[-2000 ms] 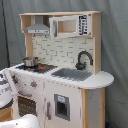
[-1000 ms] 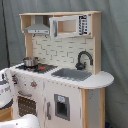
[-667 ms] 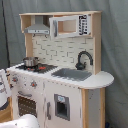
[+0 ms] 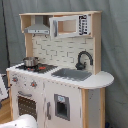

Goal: Play with the kitchen

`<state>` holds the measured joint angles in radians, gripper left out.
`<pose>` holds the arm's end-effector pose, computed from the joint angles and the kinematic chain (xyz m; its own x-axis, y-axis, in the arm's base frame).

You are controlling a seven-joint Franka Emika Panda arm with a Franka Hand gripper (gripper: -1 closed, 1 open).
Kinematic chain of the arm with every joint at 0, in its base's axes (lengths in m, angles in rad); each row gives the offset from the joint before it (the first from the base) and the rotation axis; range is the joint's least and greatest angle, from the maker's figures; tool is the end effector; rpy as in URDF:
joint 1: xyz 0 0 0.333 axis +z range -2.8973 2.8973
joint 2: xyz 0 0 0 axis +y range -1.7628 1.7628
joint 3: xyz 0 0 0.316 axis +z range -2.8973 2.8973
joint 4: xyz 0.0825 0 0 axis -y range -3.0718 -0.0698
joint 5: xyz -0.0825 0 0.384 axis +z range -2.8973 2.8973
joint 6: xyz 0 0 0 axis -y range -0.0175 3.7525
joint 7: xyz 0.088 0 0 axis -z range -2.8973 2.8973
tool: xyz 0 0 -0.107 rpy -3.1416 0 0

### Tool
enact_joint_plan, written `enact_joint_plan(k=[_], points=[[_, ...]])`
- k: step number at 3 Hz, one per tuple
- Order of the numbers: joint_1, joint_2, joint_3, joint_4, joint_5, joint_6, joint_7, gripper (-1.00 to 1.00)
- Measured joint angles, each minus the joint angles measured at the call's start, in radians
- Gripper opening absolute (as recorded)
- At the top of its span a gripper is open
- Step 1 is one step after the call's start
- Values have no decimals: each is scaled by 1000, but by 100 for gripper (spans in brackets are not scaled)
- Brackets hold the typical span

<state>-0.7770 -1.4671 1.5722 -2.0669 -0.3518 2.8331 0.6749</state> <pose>0.2836 0.5563 0.3339 -0.0141 0.9168 0.3990 -0.0268 -0.3993 0.9164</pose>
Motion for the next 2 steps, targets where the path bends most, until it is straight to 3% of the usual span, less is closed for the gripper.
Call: enact_joint_plan(k=[2], points=[[142,0,0,-72,0,-127,-27,100]])
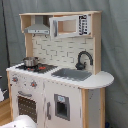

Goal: Play with the kitchen

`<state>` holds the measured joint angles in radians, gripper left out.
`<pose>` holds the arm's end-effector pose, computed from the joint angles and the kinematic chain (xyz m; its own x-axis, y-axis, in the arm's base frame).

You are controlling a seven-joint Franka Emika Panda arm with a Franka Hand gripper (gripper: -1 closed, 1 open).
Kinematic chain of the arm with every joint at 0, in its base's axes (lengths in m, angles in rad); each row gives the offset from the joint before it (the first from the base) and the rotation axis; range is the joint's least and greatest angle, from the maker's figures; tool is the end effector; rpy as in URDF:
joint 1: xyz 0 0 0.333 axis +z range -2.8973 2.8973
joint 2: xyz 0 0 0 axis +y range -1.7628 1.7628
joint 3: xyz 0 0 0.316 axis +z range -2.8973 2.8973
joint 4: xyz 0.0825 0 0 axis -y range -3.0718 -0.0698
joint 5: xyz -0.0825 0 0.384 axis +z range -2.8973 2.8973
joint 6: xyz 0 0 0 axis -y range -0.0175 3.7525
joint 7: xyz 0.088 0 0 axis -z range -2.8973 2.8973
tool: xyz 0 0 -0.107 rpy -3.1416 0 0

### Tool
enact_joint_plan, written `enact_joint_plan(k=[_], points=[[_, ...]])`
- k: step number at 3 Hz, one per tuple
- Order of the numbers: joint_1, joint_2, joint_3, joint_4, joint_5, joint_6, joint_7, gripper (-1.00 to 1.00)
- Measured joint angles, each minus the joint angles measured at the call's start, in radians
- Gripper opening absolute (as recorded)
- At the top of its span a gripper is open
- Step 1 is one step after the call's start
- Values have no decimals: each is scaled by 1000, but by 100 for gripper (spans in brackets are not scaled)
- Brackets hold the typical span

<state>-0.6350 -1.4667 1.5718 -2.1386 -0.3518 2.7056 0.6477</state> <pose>0.2362 0.5479 0.3345 0.0245 0.9272 0.3737 -0.0732 -0.3711 0.9257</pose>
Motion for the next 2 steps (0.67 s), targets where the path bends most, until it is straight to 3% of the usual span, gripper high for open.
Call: enact_joint_plan(k=[2], points=[[43,0,-49,-22,0,-103,-165,100]])
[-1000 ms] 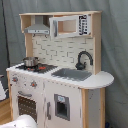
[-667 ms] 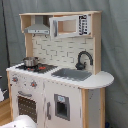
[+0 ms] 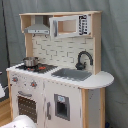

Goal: Play with the kitchen

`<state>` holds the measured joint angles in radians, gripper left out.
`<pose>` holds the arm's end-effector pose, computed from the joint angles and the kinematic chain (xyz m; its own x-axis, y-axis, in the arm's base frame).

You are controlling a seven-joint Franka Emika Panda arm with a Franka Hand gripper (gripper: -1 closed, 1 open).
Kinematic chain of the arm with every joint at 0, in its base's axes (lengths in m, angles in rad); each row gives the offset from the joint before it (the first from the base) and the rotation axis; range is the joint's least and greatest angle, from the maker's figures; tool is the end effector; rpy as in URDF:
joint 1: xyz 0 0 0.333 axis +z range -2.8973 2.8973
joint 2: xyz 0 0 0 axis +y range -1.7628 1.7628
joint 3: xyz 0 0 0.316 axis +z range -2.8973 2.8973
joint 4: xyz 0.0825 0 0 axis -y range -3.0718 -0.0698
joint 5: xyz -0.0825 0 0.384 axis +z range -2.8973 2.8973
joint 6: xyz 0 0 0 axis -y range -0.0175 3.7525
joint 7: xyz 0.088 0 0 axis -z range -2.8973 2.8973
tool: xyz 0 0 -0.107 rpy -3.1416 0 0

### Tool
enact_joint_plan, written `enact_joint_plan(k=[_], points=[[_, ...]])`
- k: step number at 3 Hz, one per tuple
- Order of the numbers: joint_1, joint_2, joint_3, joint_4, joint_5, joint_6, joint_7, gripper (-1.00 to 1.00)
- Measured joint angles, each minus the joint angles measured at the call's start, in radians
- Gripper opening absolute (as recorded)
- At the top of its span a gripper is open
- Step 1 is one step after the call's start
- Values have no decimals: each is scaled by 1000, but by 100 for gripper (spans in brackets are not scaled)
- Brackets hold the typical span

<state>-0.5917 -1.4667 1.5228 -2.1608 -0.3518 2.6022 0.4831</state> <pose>0.2293 0.5348 0.3648 0.1050 0.9589 0.2634 -0.1375 -0.2484 0.9589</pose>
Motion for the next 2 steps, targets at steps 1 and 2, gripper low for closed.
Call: enact_joint_plan(k=[1,2], points=[[32,0,-27,0,0,-64,-71,100],[76,0,-56,0,0,-149,-144,100]])
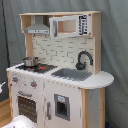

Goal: Play with the kitchen

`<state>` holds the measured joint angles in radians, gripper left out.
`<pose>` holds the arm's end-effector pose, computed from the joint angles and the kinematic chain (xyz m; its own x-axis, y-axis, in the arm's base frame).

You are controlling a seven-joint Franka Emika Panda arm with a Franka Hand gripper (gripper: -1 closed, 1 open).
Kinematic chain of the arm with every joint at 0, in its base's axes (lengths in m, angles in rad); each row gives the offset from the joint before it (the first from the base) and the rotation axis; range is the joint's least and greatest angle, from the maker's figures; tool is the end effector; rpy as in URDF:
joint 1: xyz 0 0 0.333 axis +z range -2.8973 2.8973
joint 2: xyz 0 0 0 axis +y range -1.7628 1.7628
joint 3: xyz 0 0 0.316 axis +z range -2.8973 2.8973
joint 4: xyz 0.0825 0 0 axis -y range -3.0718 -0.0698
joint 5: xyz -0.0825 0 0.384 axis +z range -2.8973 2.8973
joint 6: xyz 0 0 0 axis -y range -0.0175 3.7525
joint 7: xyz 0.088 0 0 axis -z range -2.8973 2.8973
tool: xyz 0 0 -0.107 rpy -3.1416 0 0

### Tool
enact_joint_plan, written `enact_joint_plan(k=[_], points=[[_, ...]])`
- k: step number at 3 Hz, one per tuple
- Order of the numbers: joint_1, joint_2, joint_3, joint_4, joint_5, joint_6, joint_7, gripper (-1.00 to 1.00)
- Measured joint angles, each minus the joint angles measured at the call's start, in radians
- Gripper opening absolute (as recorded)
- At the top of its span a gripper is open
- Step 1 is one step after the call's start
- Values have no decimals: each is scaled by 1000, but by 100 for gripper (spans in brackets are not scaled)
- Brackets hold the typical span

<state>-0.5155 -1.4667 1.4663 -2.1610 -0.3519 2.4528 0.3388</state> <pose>0.2000 0.5297 0.4011 0.1881 0.9631 0.1923 -0.1891 -0.1566 0.9694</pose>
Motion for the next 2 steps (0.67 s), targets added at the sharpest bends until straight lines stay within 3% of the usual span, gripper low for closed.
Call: enact_joint_plan(k=[2], points=[[81,0,-48,0,-4,-147,-105,100]])
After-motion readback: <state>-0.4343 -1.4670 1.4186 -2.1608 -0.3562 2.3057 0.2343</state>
